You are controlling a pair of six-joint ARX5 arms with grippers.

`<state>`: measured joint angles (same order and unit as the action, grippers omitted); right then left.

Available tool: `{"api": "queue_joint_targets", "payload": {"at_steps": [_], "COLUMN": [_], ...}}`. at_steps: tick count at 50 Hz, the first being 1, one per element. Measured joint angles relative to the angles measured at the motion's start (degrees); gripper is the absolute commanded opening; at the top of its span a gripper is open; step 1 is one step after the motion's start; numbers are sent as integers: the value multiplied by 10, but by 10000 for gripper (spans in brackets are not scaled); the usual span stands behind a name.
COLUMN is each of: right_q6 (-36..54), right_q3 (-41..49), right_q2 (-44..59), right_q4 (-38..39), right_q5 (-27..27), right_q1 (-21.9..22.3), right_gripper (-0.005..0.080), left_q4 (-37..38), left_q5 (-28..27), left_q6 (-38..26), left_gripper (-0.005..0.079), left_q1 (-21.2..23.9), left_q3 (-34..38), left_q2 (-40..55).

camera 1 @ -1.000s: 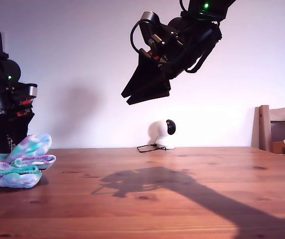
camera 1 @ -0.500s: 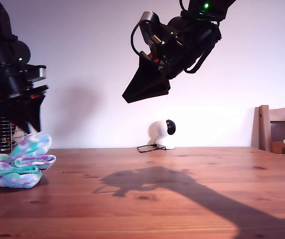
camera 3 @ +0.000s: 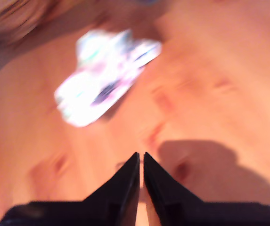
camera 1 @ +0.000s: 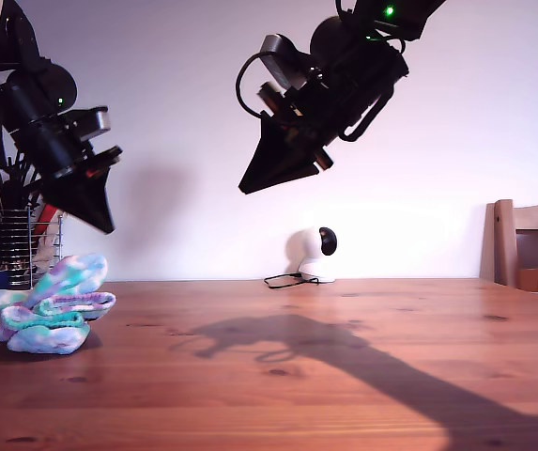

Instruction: Fold the socks in front of you. After folding them, place them to the left side.

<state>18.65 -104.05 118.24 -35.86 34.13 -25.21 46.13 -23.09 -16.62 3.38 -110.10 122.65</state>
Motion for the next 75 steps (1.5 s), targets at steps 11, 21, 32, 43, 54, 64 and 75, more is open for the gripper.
{"api": "queue_joint_targets", "payload": {"at_steps": [11, 21, 32, 43, 54, 64, 75], "right_q6": [-64, -97, -125, -127, -128, -127, -126], "right_q3": [0, 0, 25, 117, 233, 319, 425], "right_q2": [-3, -19, -53, -109, -208, -302, -378], "right_q4": [73, 108, 174, 239, 313, 364, 389], "right_q5": [-99, -179, -220, -227, -225, -172, -115], "right_q1": [-2, -13, -30, -31, -30, -30, -30], "right_gripper": [-12, -12, -12, -12, -12, -12, -12], "left_q4": [-85, -208, -334, -408, -473, -512, -542], "left_q5": [-11, -21, -20, -31, -52, -57, -59], "left_q6": [14, 32, 60, 83, 103, 105, 139], "left_gripper": [-21, -21, -22, -22, -21, -21, -21], "left_q1": [-2, -4, -4, -3, 20, 71, 114], "left_q3": [47, 167, 334, 425, 492, 568, 641], "left_q2": [-70, -168, -256, -329, -379, -436, -556]}}
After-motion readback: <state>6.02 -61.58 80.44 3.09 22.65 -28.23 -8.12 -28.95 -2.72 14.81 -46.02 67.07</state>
